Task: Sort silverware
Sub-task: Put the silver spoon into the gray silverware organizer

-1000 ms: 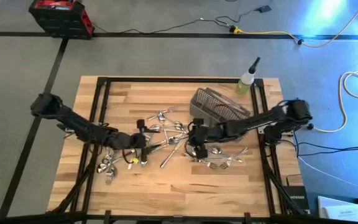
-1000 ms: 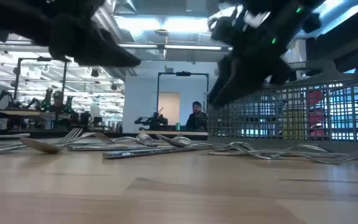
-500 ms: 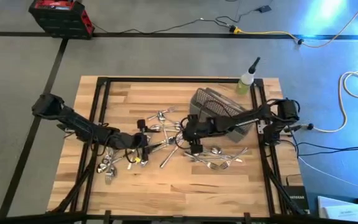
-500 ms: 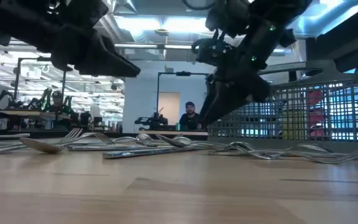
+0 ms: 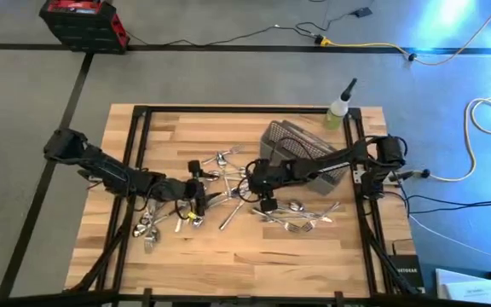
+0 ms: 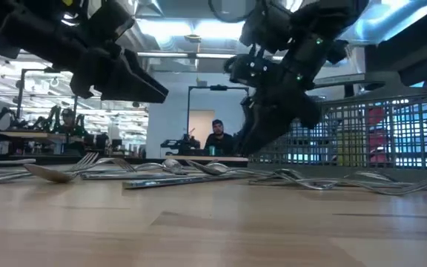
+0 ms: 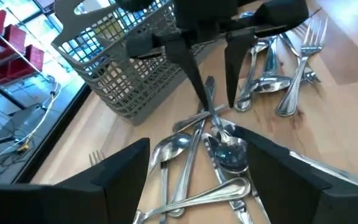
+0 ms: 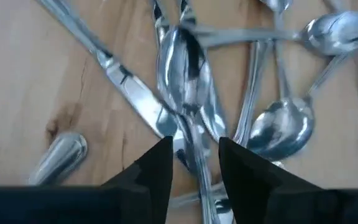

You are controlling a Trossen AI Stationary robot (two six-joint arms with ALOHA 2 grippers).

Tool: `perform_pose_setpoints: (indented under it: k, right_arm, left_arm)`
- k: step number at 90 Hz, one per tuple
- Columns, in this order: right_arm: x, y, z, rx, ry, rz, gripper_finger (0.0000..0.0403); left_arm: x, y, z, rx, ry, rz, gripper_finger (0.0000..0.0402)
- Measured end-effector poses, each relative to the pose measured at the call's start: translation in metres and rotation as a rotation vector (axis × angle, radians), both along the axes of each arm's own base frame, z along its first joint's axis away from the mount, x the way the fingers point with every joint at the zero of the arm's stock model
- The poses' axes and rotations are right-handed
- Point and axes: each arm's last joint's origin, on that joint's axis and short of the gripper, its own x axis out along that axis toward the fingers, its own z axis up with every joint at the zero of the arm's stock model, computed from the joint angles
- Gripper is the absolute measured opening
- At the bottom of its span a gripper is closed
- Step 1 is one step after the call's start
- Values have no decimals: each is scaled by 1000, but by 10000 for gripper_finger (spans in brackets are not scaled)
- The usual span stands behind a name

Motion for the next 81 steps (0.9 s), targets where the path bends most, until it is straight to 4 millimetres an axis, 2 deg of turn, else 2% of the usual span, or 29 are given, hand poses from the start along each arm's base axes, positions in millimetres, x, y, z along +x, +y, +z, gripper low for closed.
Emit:
perform_pose_setpoints:
  k: [23, 36, 51, 60, 81]
  right_arm:
    - [11, -11, -10, 23, 22, -10, 112]
    - [10, -17, -19, 56, 58, -8, 112]
    - [9, -21, -21, 58, 73, -8, 108]
    - [8, -23, -21, 67, 85, -8, 87]
    - [7, -22, -22, 94, 97, 23, 8]
  left_arm:
    - [2, 5, -1, -18, 9, -26, 254]
    - [2, 7, -1, -20, 9, -23, 254]
    - [2, 7, -1, -18, 10, -24, 254]
    - [2, 7, -1, -20, 10, -23, 254]
    - [2, 7, -1, -22, 7, -23, 254]
